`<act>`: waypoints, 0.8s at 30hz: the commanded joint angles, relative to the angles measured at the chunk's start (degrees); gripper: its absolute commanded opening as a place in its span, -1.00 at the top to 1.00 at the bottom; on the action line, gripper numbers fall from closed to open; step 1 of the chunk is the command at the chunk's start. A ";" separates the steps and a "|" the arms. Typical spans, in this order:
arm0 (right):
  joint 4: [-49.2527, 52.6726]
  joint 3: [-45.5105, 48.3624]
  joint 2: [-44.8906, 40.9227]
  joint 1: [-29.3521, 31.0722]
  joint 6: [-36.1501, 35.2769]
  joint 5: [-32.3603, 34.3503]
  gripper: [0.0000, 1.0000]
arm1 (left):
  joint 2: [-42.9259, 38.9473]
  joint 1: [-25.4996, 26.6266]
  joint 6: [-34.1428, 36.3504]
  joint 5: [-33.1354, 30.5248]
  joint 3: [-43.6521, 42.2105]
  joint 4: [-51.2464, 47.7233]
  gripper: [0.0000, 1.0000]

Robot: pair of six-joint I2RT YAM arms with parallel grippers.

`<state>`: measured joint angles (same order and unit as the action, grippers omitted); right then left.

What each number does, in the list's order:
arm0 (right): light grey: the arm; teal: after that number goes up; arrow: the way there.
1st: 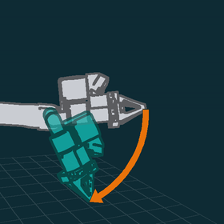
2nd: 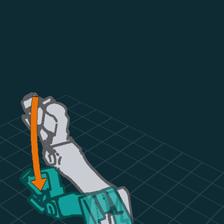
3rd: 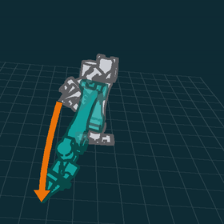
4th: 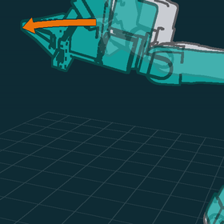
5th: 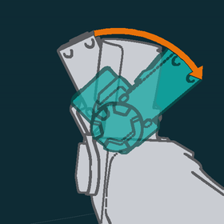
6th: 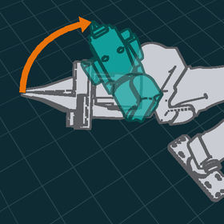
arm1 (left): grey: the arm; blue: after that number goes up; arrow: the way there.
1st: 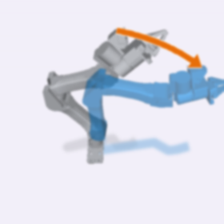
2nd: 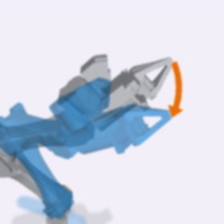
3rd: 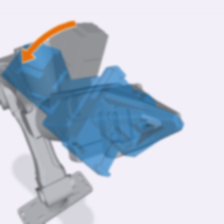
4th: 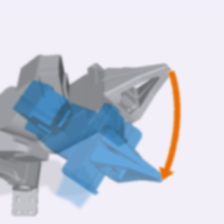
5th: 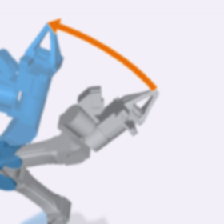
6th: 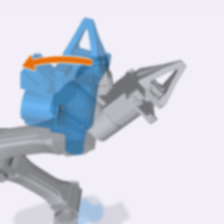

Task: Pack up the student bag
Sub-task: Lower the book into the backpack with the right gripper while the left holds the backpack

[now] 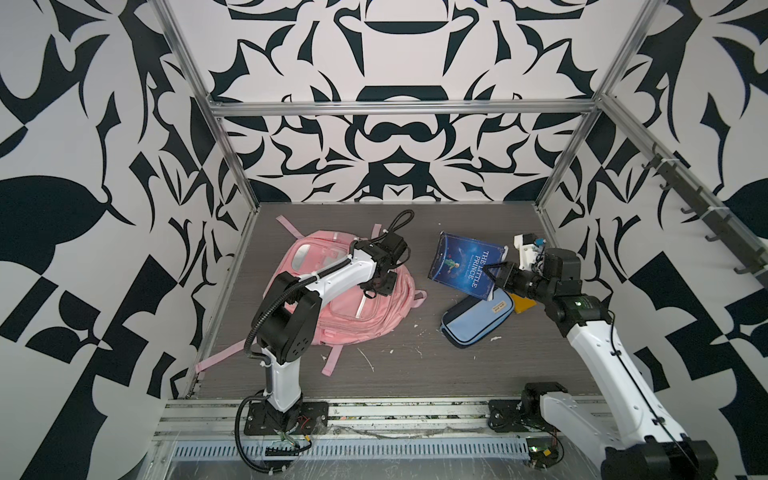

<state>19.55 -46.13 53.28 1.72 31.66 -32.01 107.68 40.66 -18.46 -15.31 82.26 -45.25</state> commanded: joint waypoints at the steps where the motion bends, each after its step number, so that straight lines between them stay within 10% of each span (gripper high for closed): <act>1: -3.58 -0.94 -1.42 0.06 -0.64 -0.92 1.00 | 0.46 0.29 1.90 -3.85 -0.02 -2.56 0.51; 4: -3.64 -0.88 -1.68 0.09 -0.63 -1.47 1.00 | -1.61 0.05 2.93 -1.93 0.83 -2.52 0.98; 24: -16.37 -0.74 1.79 6.39 21.38 -7.21 1.00 | -26.98 -22.18 0.20 52.16 -1.40 13.67 1.00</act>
<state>12.14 -46.04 54.48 3.95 47.33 -38.87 82.85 18.26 -18.68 23.86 81.65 -39.66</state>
